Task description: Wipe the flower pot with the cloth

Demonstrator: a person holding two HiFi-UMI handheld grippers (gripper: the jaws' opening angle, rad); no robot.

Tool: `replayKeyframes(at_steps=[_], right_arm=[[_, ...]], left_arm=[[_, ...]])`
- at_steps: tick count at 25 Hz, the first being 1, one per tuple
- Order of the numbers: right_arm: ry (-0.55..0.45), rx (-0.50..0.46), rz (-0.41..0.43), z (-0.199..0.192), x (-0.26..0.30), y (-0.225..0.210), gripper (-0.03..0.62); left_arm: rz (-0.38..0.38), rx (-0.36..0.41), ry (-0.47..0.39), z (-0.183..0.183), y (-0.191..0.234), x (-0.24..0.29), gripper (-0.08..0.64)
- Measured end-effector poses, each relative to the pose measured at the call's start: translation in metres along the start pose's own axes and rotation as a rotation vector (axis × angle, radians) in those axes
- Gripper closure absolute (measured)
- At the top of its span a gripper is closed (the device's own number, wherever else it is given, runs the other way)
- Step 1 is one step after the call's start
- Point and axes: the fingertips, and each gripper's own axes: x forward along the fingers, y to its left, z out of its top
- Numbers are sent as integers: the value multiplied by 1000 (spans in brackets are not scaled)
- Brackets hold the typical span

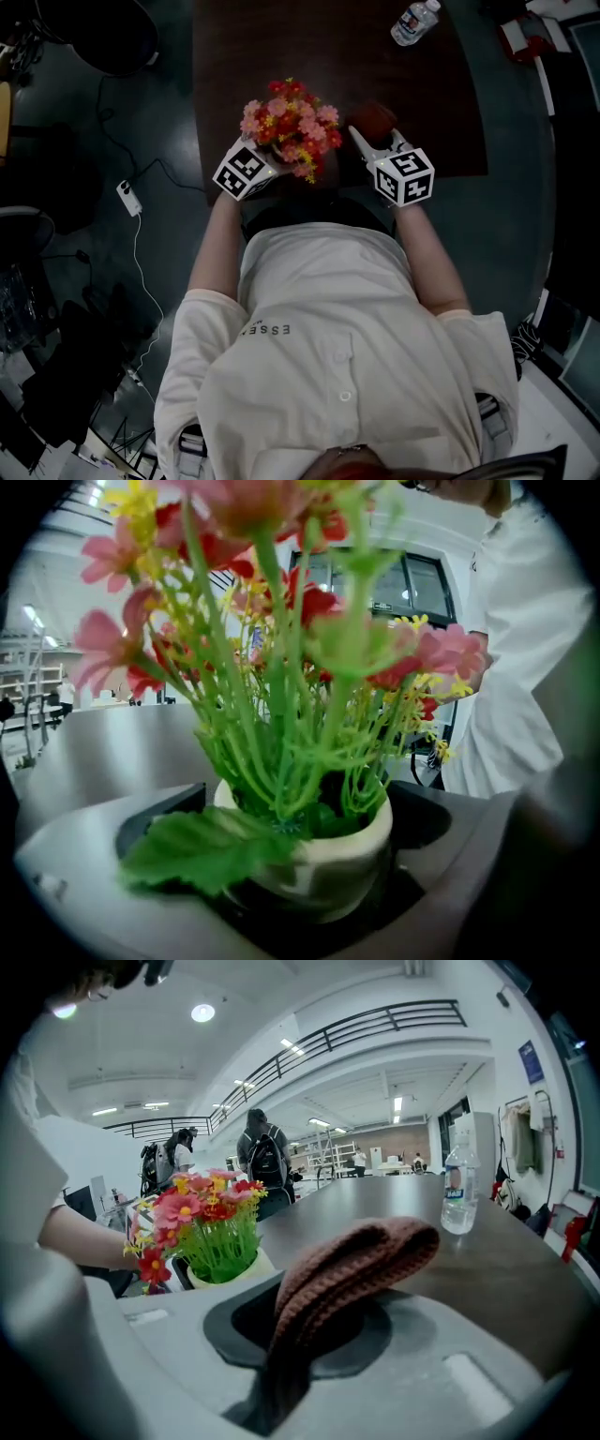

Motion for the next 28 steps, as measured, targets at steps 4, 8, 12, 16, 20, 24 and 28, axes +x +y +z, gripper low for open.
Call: replayKeyframes(at_steps=[4,8,12,16,20,24,28], right_arm=[[16,15,-37,1,-8,12,548],[-8,72,-133,15,-30,27,548],[-21,24,-232,22,-48,52,548],[-12,-66,-283,17,-60,78,548],[-25,-75,-275,5,-80,98,548],[-29,-91,-236,-13,-107,110,548],[-26,-65,-180,-43,-135,119,548]], left_arm=[[99,-50,-36,7,2,-34,-63],[327,-135,-159,20,14,-94,-60],[509,-126,-217,45,13,-153,137],[572,-88,-287,60,-1,-186,380],[649,-75,-255,65,-26,-199,551],[682,-44,-253,76,-67,-200,551],[756,-132,-281,79,-104,-201,551]])
